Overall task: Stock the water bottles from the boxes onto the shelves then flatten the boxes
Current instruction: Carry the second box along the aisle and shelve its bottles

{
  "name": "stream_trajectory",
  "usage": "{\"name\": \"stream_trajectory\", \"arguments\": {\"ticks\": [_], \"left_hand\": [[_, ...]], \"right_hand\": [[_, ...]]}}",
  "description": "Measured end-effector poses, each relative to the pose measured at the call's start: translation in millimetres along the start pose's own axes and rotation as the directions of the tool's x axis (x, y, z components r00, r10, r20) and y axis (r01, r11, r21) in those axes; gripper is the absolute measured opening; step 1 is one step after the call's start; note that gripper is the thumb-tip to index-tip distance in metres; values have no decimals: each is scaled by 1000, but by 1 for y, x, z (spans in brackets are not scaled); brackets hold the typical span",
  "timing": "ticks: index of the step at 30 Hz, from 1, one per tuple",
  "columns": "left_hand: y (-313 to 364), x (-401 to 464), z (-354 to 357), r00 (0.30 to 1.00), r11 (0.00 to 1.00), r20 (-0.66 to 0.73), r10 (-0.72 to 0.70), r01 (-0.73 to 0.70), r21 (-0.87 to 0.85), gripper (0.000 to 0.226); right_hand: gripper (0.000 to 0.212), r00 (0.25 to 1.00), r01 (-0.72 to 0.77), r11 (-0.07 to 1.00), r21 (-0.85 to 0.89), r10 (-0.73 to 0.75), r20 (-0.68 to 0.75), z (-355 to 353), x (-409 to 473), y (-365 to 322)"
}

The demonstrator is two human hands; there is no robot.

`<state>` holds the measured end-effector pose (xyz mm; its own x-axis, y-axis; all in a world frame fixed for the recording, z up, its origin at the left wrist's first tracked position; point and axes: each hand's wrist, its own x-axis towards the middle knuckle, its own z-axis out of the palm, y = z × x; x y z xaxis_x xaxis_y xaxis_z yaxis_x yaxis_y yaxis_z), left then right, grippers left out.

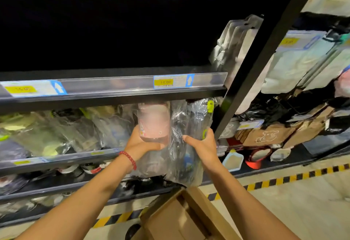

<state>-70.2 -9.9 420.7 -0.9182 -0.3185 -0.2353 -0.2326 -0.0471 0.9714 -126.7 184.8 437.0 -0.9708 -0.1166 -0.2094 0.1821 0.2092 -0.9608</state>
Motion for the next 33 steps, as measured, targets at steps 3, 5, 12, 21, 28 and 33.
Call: {"name": "stream_trajectory", "arguments": {"ticks": [3,5,12,21,28,33], "left_hand": [[-2,12,8,1000,998,-20,23,-24,-58,95],[-5,19,11,998,996,-49,24,-28,-84,100],[-19,42,25,988,988,-119,102,-114,-101,95],[-27,68,28,973,983,-154,169,-177,-38,80],[-21,80,32,970,986,-177,168,-169,6,39],[-22,86,35,972,994,-208,110,-109,18,34]], "right_hand": [[66,1000,-17,1000,-3,17,-5,3,17,6],[84,999,-39,999,-16,39,6,5,24,5],[87,1000,-4,999,-41,3,-21,11,54,9],[69,980,80,991,-105,-98,-171,23,74,-8],[72,950,82,988,-128,-116,-288,36,87,-11],[76,957,136,986,-100,-157,-242,31,86,-9]]}}
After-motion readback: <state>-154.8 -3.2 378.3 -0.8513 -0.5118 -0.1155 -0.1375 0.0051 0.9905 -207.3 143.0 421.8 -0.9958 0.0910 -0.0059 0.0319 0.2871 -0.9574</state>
